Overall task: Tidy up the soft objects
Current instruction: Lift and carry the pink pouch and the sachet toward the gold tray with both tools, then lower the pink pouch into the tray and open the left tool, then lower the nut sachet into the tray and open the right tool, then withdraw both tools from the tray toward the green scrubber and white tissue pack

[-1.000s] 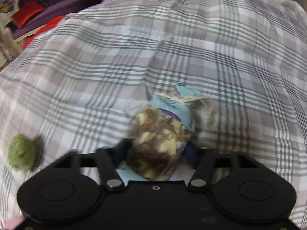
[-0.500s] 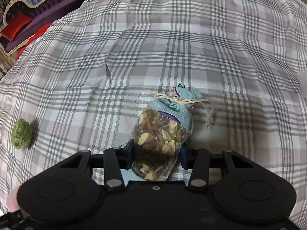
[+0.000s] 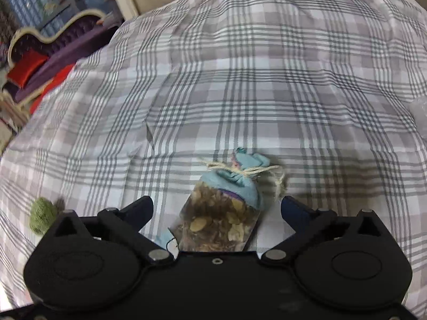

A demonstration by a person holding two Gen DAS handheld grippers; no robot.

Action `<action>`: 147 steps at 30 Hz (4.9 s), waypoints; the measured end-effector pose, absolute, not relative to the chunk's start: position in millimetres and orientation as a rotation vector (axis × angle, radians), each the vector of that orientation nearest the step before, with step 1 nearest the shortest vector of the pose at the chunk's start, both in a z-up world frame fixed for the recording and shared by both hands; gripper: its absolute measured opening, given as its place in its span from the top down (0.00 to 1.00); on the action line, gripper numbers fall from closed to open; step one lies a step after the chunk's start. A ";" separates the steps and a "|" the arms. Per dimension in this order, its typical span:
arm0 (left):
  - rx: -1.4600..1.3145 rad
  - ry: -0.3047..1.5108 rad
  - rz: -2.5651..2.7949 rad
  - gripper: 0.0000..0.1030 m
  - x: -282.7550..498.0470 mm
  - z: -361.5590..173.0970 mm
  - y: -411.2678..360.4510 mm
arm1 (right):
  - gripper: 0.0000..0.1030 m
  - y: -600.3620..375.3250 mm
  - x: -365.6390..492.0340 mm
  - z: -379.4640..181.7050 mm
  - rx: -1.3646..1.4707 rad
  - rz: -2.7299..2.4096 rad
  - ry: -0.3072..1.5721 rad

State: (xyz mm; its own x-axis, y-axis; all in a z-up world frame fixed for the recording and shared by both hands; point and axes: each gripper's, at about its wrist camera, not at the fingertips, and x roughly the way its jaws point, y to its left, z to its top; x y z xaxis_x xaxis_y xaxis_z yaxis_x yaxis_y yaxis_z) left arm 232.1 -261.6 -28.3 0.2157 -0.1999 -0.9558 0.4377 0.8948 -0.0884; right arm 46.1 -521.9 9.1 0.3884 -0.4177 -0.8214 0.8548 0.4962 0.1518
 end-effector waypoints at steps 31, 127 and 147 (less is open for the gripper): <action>0.183 1.192 -0.673 0.42 109.3 76.6 -202.1 | 0.56 -432.1 -30.6 90.9 0.435 -0.632 0.779; 0.083 1.271 -0.149 0.29 155.4 -22.0 13.7 | 0.44 -97.5 53.4 -20.5 -0.027 -0.044 1.221; 0.173 1.330 -0.330 0.29 97.3 -11.6 -59.4 | 0.43 -166.2 -5.6 -2.3 0.007 -0.130 1.235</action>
State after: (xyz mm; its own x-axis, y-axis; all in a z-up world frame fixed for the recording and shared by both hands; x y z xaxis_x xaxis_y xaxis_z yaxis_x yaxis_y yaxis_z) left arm 97.3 -59.4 -11.6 0.2015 -0.1362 -0.9700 0.3325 0.9410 -0.0631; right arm -5.6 -166.2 -2.3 0.3227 -0.0953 -0.9417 0.1025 0.9926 -0.0654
